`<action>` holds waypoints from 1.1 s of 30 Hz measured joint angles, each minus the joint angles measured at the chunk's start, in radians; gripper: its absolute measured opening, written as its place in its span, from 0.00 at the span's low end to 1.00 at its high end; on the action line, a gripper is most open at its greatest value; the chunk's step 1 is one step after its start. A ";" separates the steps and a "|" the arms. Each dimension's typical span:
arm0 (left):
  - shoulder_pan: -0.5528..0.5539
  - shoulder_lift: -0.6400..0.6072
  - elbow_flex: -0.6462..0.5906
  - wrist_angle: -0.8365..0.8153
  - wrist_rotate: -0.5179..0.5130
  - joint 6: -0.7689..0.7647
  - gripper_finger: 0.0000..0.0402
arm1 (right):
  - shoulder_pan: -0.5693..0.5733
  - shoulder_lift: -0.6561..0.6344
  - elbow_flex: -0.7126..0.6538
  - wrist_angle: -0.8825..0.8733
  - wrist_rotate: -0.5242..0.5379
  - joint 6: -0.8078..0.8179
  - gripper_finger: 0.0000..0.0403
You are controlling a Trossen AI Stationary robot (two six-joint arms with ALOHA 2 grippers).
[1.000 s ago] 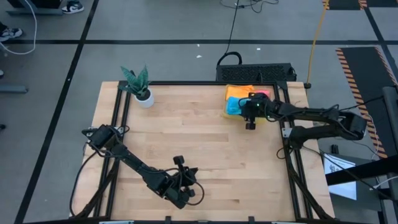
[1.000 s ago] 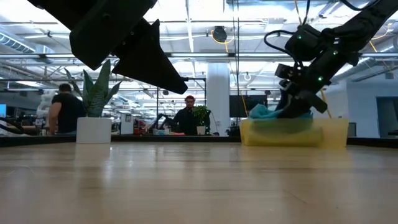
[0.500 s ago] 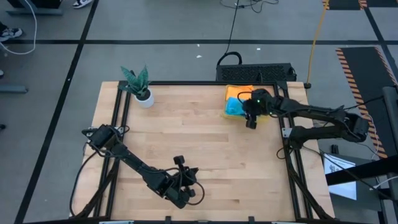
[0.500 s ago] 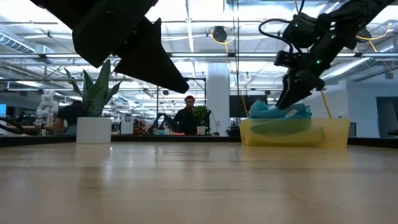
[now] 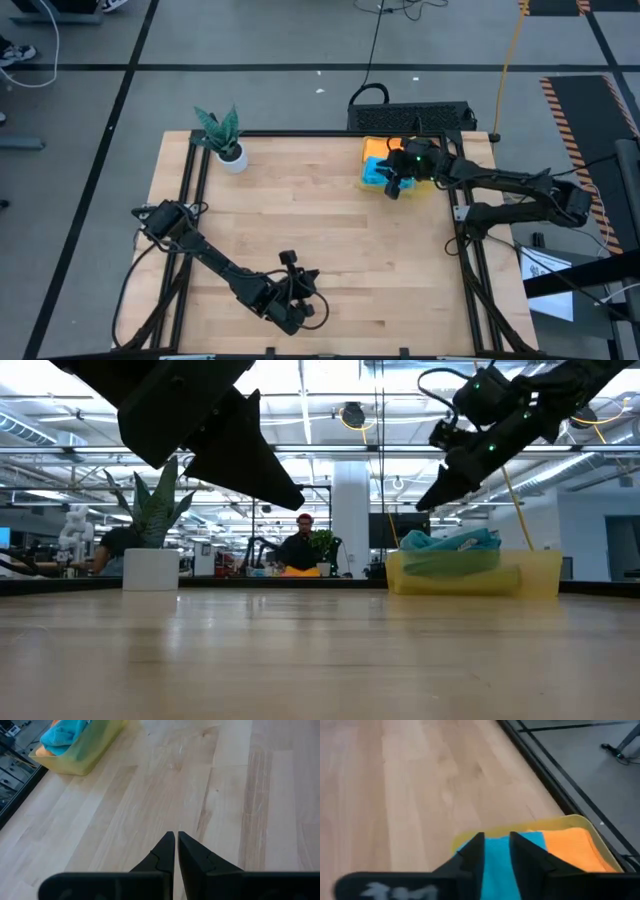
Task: Fold microfiber towels
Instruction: Put the blue kitchen towel into the yellow bin
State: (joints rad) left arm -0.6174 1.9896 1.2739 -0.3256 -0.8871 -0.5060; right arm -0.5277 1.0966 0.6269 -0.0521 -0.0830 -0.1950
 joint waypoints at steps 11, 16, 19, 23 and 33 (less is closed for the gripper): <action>0.000 0.000 0.000 0.016 0.000 0.005 0.06 | -0.063 0.257 -0.129 0.315 -0.147 0.053 0.03; 0.000 0.000 0.000 0.017 0.000 0.007 0.06 | -0.089 0.301 -0.128 0.324 -0.159 0.025 0.01; 0.000 0.000 0.000 0.017 0.000 0.006 0.06 | -0.103 0.249 -0.130 0.298 -0.158 0.028 0.00; 0.000 0.000 0.000 0.016 0.000 0.006 0.06 | -0.106 0.139 -0.129 0.266 -0.202 0.077 0.00; 0.000 0.000 0.000 0.021 0.000 -0.002 0.06 | -0.114 0.077 -0.129 0.347 -0.157 0.194 0.00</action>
State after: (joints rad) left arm -0.6174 1.9896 1.2739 -0.3042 -0.8871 -0.5079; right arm -0.6416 1.1732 0.4976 0.2953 -0.2404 -0.0008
